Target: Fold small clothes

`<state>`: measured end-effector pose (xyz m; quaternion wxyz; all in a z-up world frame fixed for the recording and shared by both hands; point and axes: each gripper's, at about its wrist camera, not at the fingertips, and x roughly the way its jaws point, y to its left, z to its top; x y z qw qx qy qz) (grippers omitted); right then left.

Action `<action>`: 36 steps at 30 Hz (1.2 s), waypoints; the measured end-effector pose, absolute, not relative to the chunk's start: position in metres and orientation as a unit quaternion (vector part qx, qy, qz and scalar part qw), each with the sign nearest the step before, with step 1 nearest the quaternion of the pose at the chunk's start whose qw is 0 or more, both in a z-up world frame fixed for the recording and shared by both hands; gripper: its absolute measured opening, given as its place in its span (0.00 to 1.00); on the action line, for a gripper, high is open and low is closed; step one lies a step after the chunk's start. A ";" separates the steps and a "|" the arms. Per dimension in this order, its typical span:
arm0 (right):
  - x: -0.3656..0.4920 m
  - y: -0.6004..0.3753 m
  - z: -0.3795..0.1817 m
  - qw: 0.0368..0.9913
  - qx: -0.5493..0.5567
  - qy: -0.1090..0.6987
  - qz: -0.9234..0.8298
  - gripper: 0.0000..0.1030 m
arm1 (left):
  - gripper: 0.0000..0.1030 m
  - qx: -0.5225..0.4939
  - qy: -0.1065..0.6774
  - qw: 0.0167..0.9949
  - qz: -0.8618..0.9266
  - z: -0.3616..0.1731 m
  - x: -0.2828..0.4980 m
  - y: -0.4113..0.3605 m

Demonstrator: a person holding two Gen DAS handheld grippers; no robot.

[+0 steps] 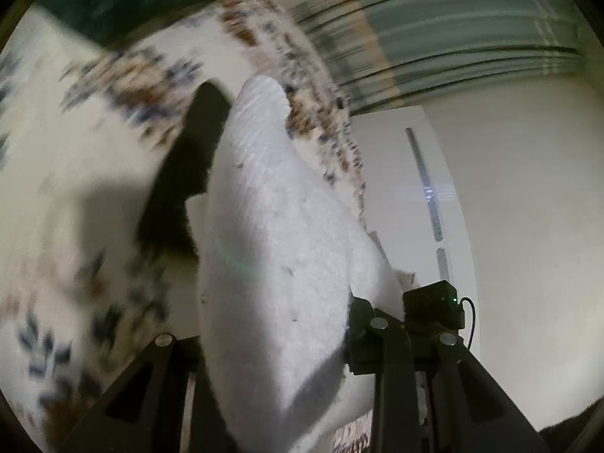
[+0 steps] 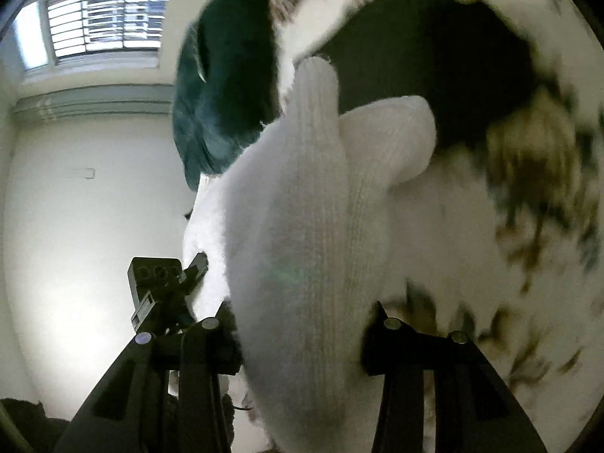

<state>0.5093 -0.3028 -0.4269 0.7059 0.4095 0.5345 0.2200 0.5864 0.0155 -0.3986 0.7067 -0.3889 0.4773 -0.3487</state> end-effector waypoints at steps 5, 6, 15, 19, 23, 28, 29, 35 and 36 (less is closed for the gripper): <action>0.588 -0.342 -0.400 0.737 0.394 0.510 0.205 0.44 | 0.26 -0.387 0.463 0.714 -0.356 -0.398 0.667 -0.018; 0.605 -0.349 -0.401 0.738 0.392 0.511 0.201 0.44 | 0.26 -0.387 0.466 0.713 -0.352 -0.407 0.685 -0.025; 0.714 -0.394 -0.487 0.723 0.362 0.569 0.147 0.44 | 0.28 -0.332 0.547 0.703 -0.310 -0.513 0.759 -0.064; 0.728 -0.396 -0.512 0.722 0.350 0.580 0.143 0.49 | 0.34 -0.322 0.552 0.705 -0.306 -0.515 0.757 -0.064; 0.729 -0.387 -0.496 0.742 0.281 0.599 0.111 0.66 | 0.47 -0.250 0.552 0.751 -0.263 -0.485 0.746 -0.063; 0.694 -0.360 -0.454 0.806 0.116 0.580 -0.012 0.98 | 0.96 -0.136 0.505 0.836 -0.163 -0.448 0.719 -0.059; 0.684 -0.353 -0.450 0.814 0.082 0.573 -0.047 1.00 | 0.98 -0.123 0.501 0.843 -0.152 -0.447 0.715 -0.058; 0.631 -0.328 -0.428 0.834 0.017 0.535 -0.138 1.00 | 1.00 -0.063 0.508 0.852 -0.104 -0.441 0.687 -0.066; 0.620 -0.327 -0.422 0.836 0.016 0.530 -0.143 1.00 | 1.00 -0.053 0.507 0.855 -0.098 -0.435 0.679 -0.068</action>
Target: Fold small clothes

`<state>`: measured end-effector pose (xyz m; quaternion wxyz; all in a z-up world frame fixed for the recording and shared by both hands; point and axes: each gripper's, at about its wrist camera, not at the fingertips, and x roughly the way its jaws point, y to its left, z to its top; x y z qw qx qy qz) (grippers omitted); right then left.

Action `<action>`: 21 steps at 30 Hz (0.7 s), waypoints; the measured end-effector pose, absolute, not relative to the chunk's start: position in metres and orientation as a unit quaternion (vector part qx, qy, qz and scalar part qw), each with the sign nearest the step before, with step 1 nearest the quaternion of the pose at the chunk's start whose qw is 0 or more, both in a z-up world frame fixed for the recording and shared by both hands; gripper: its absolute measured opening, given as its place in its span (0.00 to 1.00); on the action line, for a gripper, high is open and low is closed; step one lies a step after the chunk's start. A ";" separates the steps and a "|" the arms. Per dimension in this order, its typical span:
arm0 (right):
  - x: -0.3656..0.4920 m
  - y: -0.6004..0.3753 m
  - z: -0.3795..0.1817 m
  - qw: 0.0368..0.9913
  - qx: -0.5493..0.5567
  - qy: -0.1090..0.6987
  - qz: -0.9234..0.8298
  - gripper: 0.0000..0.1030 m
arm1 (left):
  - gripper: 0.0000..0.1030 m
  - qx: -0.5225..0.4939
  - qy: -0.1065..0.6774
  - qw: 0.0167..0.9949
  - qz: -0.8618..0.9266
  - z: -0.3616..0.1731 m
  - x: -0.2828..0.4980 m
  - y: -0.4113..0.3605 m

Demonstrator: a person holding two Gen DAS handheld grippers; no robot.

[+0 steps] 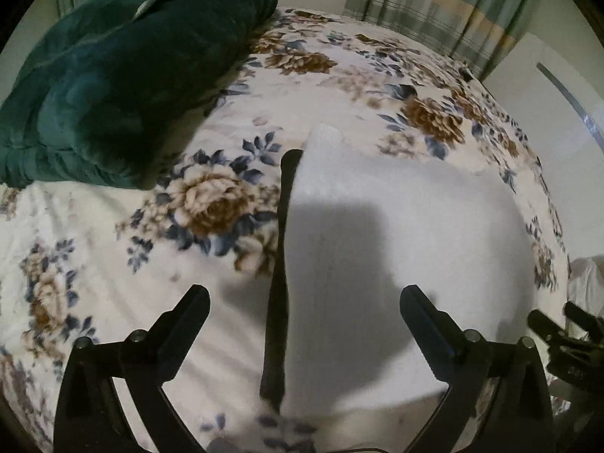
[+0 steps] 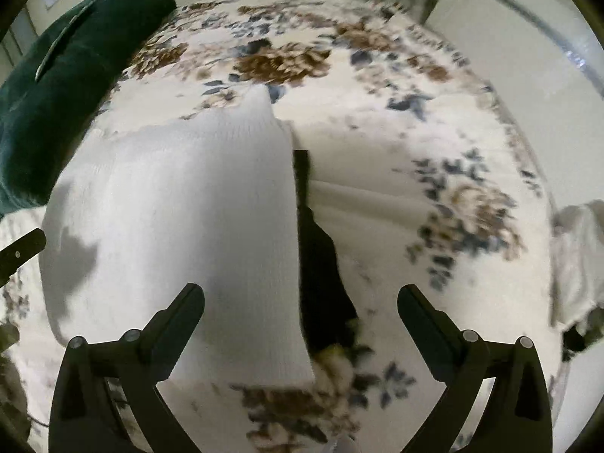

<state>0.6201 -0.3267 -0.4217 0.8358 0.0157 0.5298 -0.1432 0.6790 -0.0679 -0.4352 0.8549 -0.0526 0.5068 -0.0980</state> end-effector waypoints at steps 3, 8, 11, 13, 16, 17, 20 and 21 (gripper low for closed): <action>0.594 -0.324 -0.397 0.842 0.012 0.511 -0.172 1.00 | 1.00 -0.032 0.498 0.862 -0.092 -0.415 0.660 -0.079; 0.545 -0.314 -0.340 0.851 0.008 0.488 -0.193 1.00 | 1.00 -0.018 0.477 0.875 -0.086 -0.364 0.612 -0.083; 0.514 -0.304 -0.303 0.857 0.004 0.477 -0.197 1.00 | 1.00 -0.010 0.461 0.884 -0.079 -0.329 0.579 -0.083; 0.492 -0.296 -0.276 0.864 -0.001 0.463 -0.199 1.00 | 1.00 -0.010 0.452 0.888 -0.081 -0.306 0.557 -0.083; 0.455 -0.279 -0.229 0.874 -0.007 0.444 -0.196 1.00 | 1.00 -0.006 0.439 0.895 -0.081 -0.268 0.523 -0.081; 0.444 -0.275 -0.215 0.877 -0.008 0.439 -0.195 1.00 | 1.00 -0.005 0.433 0.898 -0.081 -0.254 0.509 -0.080; 0.406 -0.259 -0.167 0.888 -0.018 0.416 -0.193 1.00 | 1.00 -0.007 0.418 0.905 -0.078 -0.216 0.475 -0.076; 0.392 -0.253 -0.150 0.892 -0.020 0.409 -0.192 1.00 | 1.00 -0.009 0.413 0.908 -0.076 -0.201 0.461 -0.074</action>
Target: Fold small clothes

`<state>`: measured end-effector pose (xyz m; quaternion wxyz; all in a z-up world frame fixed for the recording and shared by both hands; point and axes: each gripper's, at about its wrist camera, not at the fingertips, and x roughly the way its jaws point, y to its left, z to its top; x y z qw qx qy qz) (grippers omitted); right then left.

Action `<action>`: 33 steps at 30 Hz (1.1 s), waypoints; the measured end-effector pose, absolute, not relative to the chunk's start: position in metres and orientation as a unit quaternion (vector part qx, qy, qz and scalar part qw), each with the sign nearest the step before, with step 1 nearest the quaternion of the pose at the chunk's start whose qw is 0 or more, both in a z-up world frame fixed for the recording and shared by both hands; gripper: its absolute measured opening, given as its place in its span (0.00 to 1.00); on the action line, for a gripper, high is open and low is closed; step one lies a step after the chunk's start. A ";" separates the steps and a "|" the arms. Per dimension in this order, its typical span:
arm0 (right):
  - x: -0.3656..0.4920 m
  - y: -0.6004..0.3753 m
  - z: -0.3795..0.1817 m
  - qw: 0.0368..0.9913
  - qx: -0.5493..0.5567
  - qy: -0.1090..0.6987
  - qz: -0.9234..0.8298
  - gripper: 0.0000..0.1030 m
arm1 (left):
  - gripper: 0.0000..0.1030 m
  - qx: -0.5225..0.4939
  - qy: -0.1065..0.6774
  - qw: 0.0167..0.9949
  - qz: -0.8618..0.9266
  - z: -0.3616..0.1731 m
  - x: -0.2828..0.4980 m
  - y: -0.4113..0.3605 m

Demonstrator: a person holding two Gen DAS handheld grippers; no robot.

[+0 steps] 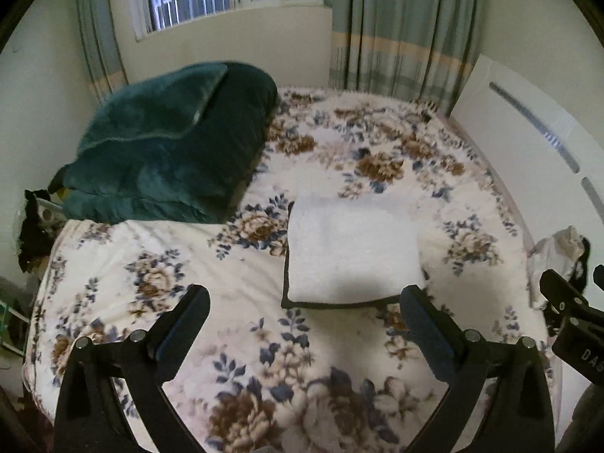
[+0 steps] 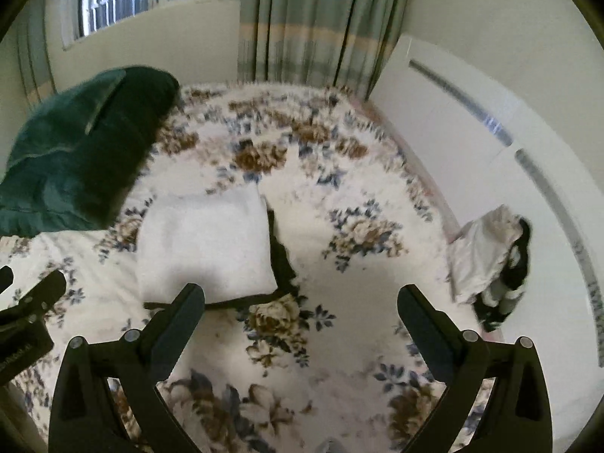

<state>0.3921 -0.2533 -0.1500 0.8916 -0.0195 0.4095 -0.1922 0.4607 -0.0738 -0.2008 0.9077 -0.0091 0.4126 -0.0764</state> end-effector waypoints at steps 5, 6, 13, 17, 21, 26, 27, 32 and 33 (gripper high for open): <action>0.328 -0.228 -0.078 0.908 -0.033 0.373 -0.190 1.00 | 1.00 -0.012 0.385 0.920 -0.074 -0.139 0.408 -0.066; 0.314 -0.223 -0.064 0.910 -0.036 0.366 -0.189 1.00 | 1.00 -0.013 0.378 0.923 -0.072 -0.126 0.396 -0.064; 0.237 -0.199 0.015 0.928 -0.036 0.326 -0.179 1.00 | 1.00 -0.015 0.342 0.937 -0.071 -0.063 0.329 -0.050; 0.201 -0.189 0.044 0.934 -0.038 0.310 -0.173 1.00 | 1.00 -0.019 0.335 0.939 -0.069 -0.047 0.304 -0.042; 0.168 -0.180 0.065 0.938 -0.040 0.301 -0.165 1.00 | 1.00 -0.018 0.324 0.944 -0.067 -0.034 0.284 -0.036; 0.135 -0.174 0.081 0.943 -0.038 0.290 -0.159 1.00 | 1.00 -0.016 0.312 0.948 -0.059 -0.022 0.262 -0.030; 0.131 -0.173 0.083 0.943 -0.039 0.289 -0.159 1.00 | 1.00 -0.017 0.311 0.948 -0.060 -0.020 0.258 -0.029; 0.113 -0.170 0.092 0.947 -0.040 0.281 -0.153 1.00 | 1.00 -0.018 0.304 0.951 -0.060 -0.013 0.242 -0.026; 0.109 -0.169 0.094 0.947 -0.039 0.279 -0.152 1.00 | 1.00 -0.018 0.303 0.951 -0.061 -0.013 0.240 -0.026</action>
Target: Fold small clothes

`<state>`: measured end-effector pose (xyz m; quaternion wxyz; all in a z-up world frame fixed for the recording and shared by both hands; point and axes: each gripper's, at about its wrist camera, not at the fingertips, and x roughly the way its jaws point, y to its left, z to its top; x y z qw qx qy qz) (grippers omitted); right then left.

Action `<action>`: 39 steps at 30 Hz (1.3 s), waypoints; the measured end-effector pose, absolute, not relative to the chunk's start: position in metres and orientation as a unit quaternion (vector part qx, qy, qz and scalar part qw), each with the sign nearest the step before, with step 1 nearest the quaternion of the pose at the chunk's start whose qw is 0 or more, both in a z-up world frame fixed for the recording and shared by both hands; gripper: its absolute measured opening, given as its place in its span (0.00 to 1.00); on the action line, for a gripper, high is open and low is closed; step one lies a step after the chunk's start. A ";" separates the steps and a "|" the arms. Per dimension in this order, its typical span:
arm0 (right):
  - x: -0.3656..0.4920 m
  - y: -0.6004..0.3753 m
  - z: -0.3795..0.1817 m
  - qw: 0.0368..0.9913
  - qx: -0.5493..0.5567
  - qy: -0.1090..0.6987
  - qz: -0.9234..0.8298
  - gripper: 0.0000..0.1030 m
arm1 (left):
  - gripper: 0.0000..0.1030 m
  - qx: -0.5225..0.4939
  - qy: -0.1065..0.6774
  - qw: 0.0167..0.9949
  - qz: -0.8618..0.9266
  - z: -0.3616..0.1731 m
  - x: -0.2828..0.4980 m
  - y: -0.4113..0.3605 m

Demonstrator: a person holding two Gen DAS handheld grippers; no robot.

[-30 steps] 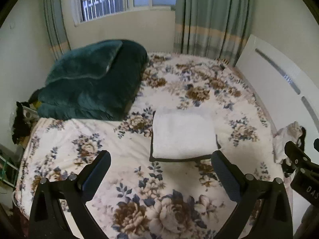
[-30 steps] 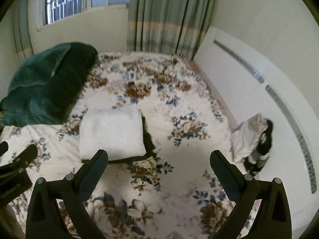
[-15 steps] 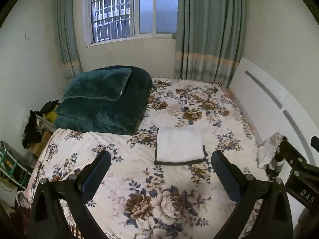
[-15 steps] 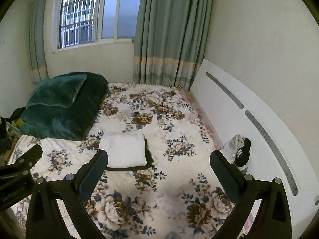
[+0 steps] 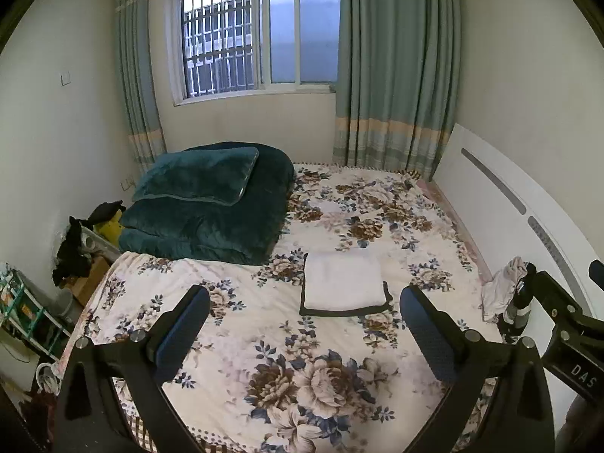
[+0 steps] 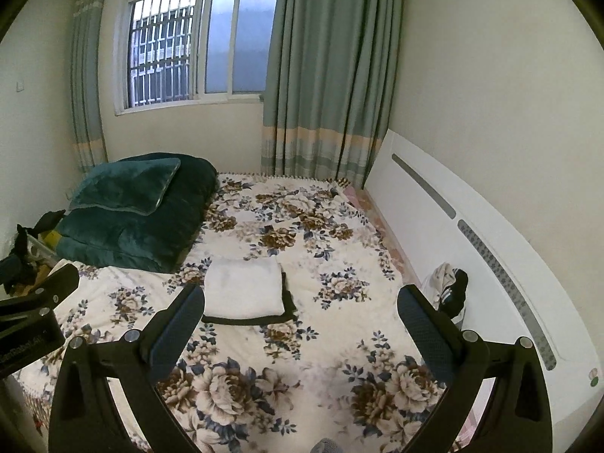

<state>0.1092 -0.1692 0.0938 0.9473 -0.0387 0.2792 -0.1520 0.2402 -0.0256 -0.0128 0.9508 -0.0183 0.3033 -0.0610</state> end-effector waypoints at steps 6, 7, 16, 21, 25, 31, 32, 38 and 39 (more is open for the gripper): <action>0.106 -0.168 0.097 0.949 -0.040 0.278 -0.145 1.00 | 1.00 -0.019 0.300 0.952 -0.057 -0.011 0.234 -0.025; 0.106 -0.168 0.096 0.949 -0.039 0.277 -0.145 1.00 | 1.00 -0.018 0.301 0.952 -0.055 -0.011 0.234 -0.025; 0.107 -0.168 0.099 0.952 -0.038 0.275 -0.133 1.00 | 1.00 -0.021 0.295 0.954 -0.046 -0.008 0.224 -0.021; 0.109 -0.169 0.100 0.953 -0.036 0.275 -0.126 1.00 | 1.00 -0.020 0.296 0.954 -0.046 -0.008 0.225 -0.020; 0.109 -0.170 0.099 0.953 -0.035 0.276 -0.122 1.00 | 1.00 -0.021 0.297 0.953 -0.049 -0.005 0.223 -0.022; 0.108 -0.170 0.097 0.953 -0.033 0.277 -0.116 1.00 | 1.00 -0.020 0.294 0.954 -0.052 0.000 0.224 -0.024; 0.108 -0.170 0.097 0.953 -0.032 0.277 -0.116 1.00 | 1.00 -0.021 0.293 0.955 -0.051 0.001 0.223 -0.025; 0.107 -0.170 0.097 0.954 -0.032 0.276 -0.114 1.00 | 1.00 -0.023 0.292 0.955 -0.051 0.005 0.222 -0.026; 0.107 -0.170 0.097 0.954 -0.031 0.275 -0.114 1.00 | 1.00 -0.023 0.291 0.955 -0.052 0.005 0.222 -0.026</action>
